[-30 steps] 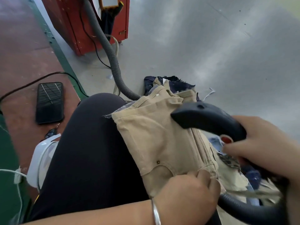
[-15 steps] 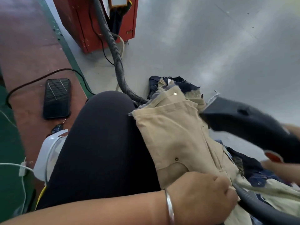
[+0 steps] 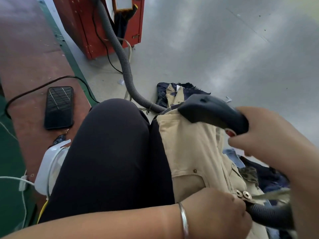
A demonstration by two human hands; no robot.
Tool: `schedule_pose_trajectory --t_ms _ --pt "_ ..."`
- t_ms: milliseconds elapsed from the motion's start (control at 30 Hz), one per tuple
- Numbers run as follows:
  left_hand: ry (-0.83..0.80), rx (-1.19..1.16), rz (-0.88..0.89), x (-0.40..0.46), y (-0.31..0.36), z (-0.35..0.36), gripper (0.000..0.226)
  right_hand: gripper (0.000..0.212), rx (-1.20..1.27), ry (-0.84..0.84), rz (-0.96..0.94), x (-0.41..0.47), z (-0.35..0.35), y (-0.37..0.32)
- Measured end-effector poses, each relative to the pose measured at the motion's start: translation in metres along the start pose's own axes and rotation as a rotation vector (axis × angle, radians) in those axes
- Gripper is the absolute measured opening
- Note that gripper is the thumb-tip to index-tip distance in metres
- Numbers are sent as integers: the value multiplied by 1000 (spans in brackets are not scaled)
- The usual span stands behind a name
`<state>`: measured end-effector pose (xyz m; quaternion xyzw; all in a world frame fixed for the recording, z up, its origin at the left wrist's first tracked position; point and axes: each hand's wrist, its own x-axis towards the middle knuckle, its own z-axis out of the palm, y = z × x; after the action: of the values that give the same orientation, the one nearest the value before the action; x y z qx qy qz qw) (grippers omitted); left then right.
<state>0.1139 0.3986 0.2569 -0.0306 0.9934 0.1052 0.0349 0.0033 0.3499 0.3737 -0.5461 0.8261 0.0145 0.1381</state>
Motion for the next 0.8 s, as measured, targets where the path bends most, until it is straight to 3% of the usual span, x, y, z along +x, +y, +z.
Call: schedule_pose_trajectory --t_ms 67,133,200,300,467,633,800 --pt "-31 -116 -84 -16 8 -12 15 15 32 66 30 22 -4 0" --pt "22 -33 -35 -18 5 -9 17 17 80 127 101 36 -8 11" --pt "-34 -37 -49 -18 6 -17 17 18 163 162 176 39 -13 29" --pt "185 -74 -83 -26 -13 -22 14 35 246 183 181 22 -16 61" --pt "281 -71 -127 -21 -24 -20 17 51 163 150 85 -7 2 123" --pt "268 -18 -55 -17 0 -2 28 39 111 75 -3 -40 21 86" --pt "254 -133 -108 -13 -1 3 29 33 -251 -99 -30 -42 -4 9"
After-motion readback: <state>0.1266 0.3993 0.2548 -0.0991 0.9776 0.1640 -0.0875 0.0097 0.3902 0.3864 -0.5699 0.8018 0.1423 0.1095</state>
